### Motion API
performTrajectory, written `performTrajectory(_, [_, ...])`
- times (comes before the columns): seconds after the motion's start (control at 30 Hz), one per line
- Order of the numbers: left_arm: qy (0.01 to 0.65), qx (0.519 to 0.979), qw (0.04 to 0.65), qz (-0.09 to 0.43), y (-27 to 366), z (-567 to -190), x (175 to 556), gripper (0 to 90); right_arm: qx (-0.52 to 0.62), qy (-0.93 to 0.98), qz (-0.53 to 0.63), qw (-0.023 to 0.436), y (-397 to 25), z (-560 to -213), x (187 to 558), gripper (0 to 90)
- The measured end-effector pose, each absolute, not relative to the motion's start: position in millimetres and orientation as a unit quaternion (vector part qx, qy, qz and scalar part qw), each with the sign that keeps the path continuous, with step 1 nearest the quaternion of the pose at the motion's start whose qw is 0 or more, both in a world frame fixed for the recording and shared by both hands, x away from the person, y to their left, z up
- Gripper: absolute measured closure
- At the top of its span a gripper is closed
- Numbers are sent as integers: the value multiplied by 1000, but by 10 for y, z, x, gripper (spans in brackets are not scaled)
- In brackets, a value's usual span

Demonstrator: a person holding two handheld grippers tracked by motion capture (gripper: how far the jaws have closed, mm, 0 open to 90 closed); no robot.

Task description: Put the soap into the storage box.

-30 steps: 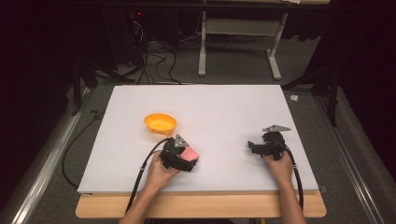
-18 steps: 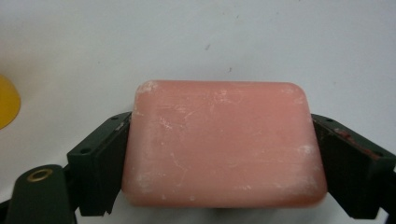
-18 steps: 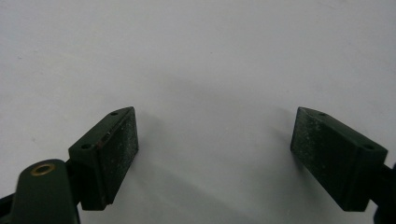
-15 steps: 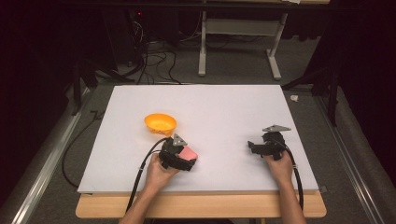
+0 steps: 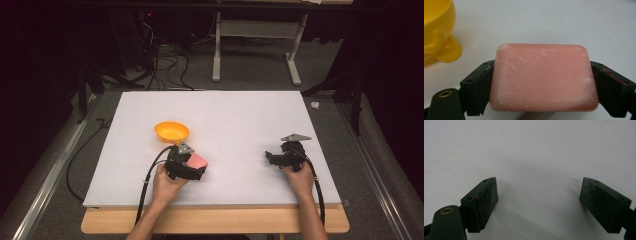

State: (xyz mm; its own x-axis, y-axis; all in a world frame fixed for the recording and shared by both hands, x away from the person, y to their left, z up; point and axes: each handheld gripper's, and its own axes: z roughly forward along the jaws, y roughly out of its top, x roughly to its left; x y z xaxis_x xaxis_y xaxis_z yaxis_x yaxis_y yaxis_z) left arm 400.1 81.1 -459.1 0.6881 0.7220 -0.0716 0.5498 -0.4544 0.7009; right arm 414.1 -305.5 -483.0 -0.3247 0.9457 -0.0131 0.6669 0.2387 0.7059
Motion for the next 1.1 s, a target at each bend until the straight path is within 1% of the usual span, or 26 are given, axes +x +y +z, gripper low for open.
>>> performTrajectory(0.43, [407, 824, 370, 138, 993, -4456, 3963, 137, 535, 754, 307, 227, -3055, -4830, 4141, 154])
performTrajectory(0.63, [419, 817, 372, 138, 1074, -4406, 3956, 137, 535, 753, 307, 227, -3055, -4830, 4141, 154])
performTrajectory(1.1, [431, 809, 370, 153, 1208, -4292, 3973, 137, 534, 754, 307, 227, -3057, -4831, 4141, 154])
